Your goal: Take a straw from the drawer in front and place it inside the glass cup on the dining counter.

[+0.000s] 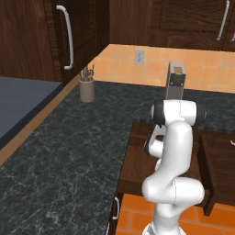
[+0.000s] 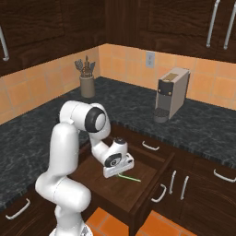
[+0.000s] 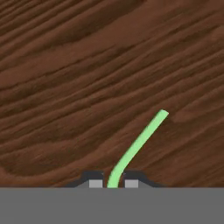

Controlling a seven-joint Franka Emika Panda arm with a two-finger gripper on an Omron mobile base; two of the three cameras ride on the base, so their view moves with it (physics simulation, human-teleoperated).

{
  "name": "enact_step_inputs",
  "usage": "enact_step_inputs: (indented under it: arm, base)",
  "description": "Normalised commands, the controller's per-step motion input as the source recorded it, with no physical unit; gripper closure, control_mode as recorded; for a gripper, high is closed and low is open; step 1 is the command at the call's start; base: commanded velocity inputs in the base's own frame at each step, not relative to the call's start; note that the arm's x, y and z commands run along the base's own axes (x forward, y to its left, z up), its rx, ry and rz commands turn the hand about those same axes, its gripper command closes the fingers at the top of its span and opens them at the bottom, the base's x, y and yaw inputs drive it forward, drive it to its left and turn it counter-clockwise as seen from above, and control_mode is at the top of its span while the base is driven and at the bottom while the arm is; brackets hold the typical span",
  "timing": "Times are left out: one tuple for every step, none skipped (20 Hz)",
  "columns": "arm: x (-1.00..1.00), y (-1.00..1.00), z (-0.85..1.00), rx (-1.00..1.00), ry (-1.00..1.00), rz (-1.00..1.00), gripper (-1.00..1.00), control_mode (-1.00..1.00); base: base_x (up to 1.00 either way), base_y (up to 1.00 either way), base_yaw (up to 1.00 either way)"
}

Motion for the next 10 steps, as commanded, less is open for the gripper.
enact_step_inputs:
  arm:
    - [0.0,0.0,-0.01,0.03,0.0,0.0,1.0,-1.0]
    - [0.0,0.0,0.0,0.01,0.0,0.0,1.0,-1.0]
    - [0.0,0.0,0.0,0.01,0.0,0.0,1.0,-1.0]
    - [-0.06,0.0,0.0,0.03,0.0,0.0,1.0,-1.0]
    - [-0.24,0.0,0.25,0.03,0.0,0.0,1.0,-1.0]
    - [-0.46,0.09,0.66,0.02,-0.04,0.0,1.0,-1.0]
    - [-0.6,0.17,0.94,0.01,-0.09,0.0,1.0,-1.0]
    - [-0.66,0.24,1.0,0.0,-0.13,0.0,1.0,-1.0]
    - [-0.77,0.19,1.0,0.0,-0.17,0.0,1.0,-1.0]
    - [-0.71,0.24,1.0,0.0,-0.16,-0.02,1.0,-1.0]
  base:
    - [0.0,0.0,0.0]
    - [0.0,0.0,0.0]
    - [0.0,0.0,0.0]
    - [0.0,0.0,0.0]
    - [0.0,0.0,0.0]
    - [0.0,0.0,0.0]
    - [0.0,0.0,0.0]
    - [0.0,0.0,0.0]
    - [0.0,0.0,0.0]
    - [0.0,0.0,0.0]
